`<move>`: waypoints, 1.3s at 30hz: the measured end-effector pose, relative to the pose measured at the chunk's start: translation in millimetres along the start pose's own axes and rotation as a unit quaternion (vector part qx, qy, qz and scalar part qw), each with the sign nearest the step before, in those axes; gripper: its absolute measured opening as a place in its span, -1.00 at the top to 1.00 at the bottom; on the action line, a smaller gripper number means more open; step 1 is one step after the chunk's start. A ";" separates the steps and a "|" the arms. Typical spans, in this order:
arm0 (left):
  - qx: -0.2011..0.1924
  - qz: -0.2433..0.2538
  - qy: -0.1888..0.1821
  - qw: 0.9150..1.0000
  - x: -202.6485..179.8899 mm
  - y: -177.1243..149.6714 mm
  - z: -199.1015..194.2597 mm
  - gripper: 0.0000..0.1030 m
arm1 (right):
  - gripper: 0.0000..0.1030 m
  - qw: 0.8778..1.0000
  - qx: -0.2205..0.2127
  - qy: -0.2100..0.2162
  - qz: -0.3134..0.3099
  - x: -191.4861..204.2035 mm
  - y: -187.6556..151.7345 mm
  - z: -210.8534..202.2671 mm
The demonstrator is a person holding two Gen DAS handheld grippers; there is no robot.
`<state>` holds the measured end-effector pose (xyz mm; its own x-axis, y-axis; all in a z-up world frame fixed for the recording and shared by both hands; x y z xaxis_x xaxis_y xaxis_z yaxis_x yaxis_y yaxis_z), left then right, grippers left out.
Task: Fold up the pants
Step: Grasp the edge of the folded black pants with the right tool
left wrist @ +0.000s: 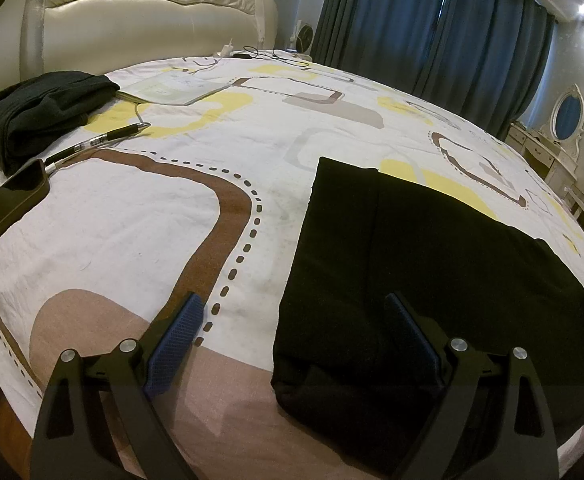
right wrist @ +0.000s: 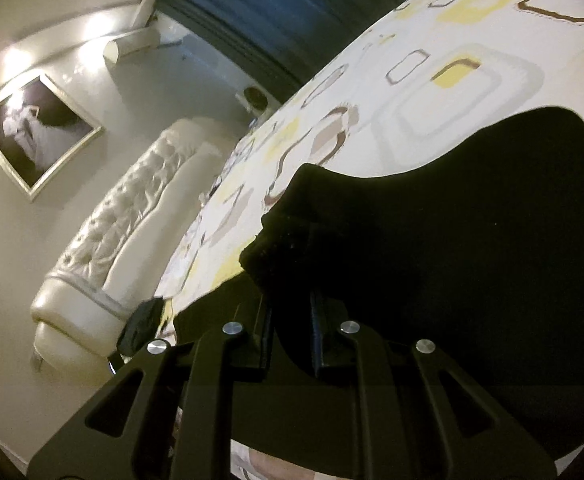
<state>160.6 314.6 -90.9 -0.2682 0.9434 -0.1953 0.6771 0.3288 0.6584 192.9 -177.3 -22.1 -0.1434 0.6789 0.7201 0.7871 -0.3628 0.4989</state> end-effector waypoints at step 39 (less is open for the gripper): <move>-0.001 0.000 0.000 1.000 1.0 -0.8 0.0 -0.77 | 0.71 0.993 0.091 -0.010 -0.068 41.4 -46.4 67.0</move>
<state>159.8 315.2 -91.6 -0.2686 0.9433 -0.1949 0.6758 0.3288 0.6597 190.7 -89.7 -47.8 -0.2455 0.7276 0.6405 0.8568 -0.1461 0.4944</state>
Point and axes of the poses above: each gripper's, at about its wrist camera, not at the fingertips, and z roughly the way its jaws point, x to its left, y to its top, the point moved 4 cm from there along z, roughly the way its jaws point, and after that the axes turned 4 degrees about x, right-handed, at the moved point
